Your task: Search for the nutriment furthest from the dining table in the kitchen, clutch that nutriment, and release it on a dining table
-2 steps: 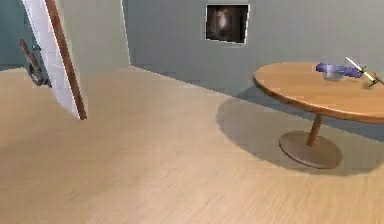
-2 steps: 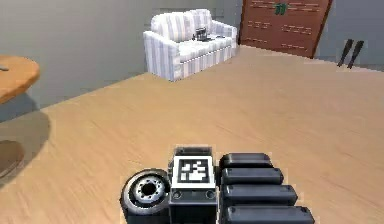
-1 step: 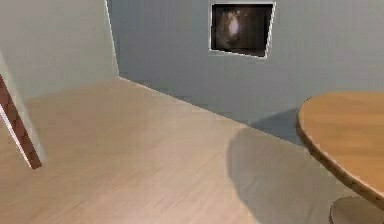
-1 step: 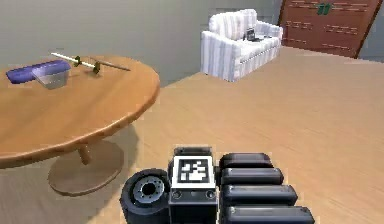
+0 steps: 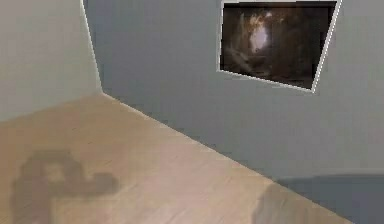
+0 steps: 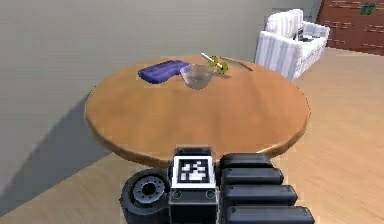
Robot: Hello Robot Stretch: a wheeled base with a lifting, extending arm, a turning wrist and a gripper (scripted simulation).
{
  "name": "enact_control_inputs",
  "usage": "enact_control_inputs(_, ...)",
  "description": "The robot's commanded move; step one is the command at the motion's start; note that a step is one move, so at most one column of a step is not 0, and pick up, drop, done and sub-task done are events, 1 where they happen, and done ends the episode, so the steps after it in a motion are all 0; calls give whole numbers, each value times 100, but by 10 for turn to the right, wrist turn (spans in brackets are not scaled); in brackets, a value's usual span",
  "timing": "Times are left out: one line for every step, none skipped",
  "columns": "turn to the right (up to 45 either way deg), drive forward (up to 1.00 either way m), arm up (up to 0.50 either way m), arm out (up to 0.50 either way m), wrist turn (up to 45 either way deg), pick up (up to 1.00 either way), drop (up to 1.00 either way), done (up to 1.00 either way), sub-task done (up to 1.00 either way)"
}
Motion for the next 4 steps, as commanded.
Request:
enact_control_inputs(-150,0,0,0,0,0,0,0,0)
enact_control_inputs(0,20,0,0,0,0,0,0,0)
enact_control_inputs(450,0,0,0,0,0,0,0,0)
enact_control_inputs(90,0,0,0,0,0,0,0,0)
